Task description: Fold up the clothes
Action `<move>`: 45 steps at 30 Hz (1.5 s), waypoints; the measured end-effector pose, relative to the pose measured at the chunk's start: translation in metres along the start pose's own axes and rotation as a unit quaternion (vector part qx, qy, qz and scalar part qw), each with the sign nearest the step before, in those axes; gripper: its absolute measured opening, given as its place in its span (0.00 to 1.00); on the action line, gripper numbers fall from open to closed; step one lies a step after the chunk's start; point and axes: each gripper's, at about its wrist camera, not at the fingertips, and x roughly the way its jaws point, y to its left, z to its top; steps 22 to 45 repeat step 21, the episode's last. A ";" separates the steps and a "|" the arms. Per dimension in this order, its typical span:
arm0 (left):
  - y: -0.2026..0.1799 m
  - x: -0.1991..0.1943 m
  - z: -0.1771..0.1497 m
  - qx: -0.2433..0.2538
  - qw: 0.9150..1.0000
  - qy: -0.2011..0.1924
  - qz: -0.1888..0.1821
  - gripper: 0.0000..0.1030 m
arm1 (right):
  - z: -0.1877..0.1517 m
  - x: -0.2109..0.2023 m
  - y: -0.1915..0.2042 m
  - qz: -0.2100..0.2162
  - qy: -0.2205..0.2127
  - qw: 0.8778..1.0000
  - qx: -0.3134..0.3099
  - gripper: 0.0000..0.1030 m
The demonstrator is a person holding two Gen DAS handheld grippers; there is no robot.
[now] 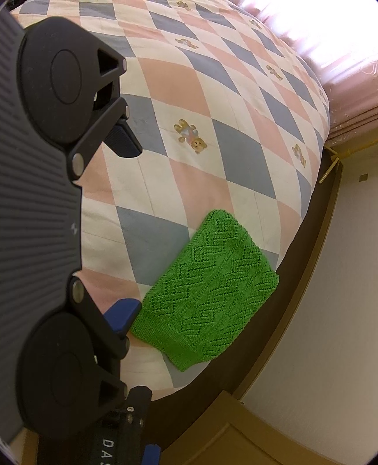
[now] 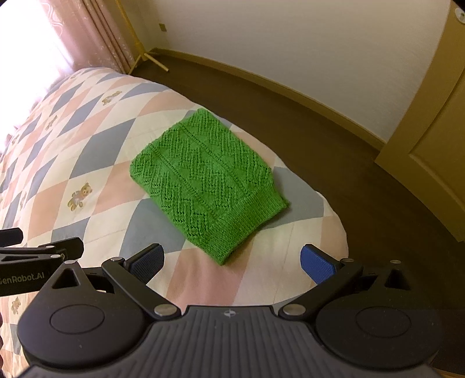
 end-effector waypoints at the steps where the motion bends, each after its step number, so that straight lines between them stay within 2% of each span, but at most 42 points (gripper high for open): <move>1: 0.000 0.000 0.001 0.000 1.000 0.000 0.000 0.99 | 0.001 0.001 0.000 0.000 0.001 1.000 0.000 1.00; 15: -0.001 -0.004 0.010 0.002 1.000 -0.015 -0.003 0.99 | 0.004 -0.001 0.001 -0.003 -0.004 1.000 0.002 1.00; 21: 0.006 -0.019 0.003 -0.011 0.999 -0.042 -0.019 0.99 | 0.003 -0.005 0.003 -0.005 -0.010 1.000 0.000 1.00; 45: 0.006 -0.019 0.003 -0.011 0.999 -0.042 -0.019 0.99 | 0.003 -0.005 0.003 -0.005 -0.010 1.000 0.000 1.00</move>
